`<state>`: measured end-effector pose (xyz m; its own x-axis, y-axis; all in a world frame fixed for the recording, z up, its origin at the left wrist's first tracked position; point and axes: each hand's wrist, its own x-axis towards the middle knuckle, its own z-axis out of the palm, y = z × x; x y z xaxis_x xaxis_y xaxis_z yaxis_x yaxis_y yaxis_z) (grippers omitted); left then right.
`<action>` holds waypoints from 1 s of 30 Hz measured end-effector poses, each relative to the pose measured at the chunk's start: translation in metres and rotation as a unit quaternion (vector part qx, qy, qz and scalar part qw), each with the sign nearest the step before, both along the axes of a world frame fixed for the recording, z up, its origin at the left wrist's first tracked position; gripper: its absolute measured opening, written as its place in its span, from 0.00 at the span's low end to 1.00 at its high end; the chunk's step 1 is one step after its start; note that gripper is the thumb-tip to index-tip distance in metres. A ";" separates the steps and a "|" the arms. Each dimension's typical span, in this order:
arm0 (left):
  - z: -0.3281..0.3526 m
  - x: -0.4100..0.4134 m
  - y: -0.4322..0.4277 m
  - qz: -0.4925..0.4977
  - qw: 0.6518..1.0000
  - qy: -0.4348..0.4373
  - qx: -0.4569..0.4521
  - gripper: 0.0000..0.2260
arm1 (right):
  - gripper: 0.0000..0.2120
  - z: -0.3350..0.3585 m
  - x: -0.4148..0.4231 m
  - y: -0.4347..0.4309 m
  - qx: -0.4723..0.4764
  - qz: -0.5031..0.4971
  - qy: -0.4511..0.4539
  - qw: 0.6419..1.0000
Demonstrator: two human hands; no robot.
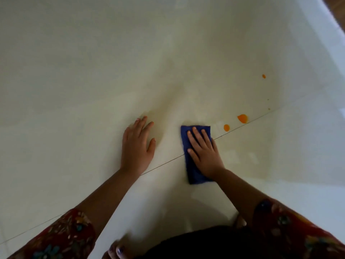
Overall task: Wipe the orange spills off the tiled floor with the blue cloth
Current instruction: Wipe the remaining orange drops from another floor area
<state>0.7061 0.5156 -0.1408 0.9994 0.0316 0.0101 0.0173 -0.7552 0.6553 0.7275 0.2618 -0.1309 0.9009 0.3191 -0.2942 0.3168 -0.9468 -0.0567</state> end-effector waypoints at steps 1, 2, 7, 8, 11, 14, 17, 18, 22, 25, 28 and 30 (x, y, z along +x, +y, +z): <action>0.002 0.003 -0.002 -0.013 1.000 0.000 -0.006 0.22 | 0.29 0.004 0.008 0.006 -0.003 -0.043 0.008 0.999; 0.002 0.004 -0.003 -0.019 1.000 0.000 -0.005 0.22 | 0.28 0.004 0.011 0.016 0.002 -0.072 0.008 0.997; 0.005 0.010 -0.005 -0.008 0.999 0.002 -0.032 0.20 | 0.25 0.022 0.007 0.038 0.030 0.060 0.032 0.997; 0.005 0.011 -0.004 0.001 0.999 -0.002 -0.036 0.19 | 0.23 0.030 0.015 0.031 0.065 0.070 0.074 0.993; 0.009 0.015 -0.003 0.032 0.998 -0.008 -0.059 0.17 | 0.19 0.071 0.055 0.013 0.180 -0.039 0.242 0.953; 0.019 0.020 -0.010 0.039 0.994 -0.003 -0.102 0.17 | 0.16 0.117 0.089 0.003 0.300 -0.144 0.303 0.893; 0.035 0.031 -0.023 0.023 0.982 0.039 -0.183 0.17 | 0.15 0.154 0.104 -0.004 0.370 -0.202 0.331 0.845; 0.043 0.038 -0.028 0.018 0.973 0.066 -0.220 0.16 | 0.15 0.162 0.106 -0.008 0.398 -0.227 0.336 0.823; 0.088 0.084 -0.052 0.010 0.922 0.188 -0.339 0.14 | 0.19 0.166 0.112 -0.035 0.588 -0.335 0.331 0.658; 0.107 0.113 -0.075 -0.048 0.947 0.190 -0.254 0.12 | 0.20 0.148 0.116 -0.068 0.732 -0.436 0.288 0.438; 0.106 0.123 -0.092 -0.103 0.967 0.208 -0.107 0.13 | 0.29 0.112 0.118 -0.088 0.796 -0.449 0.294 0.279; 0.097 0.126 -0.113 -0.134 0.962 0.236 -0.035 0.15 | 0.36 0.098 0.124 -0.102 0.806 -0.434 0.327 0.235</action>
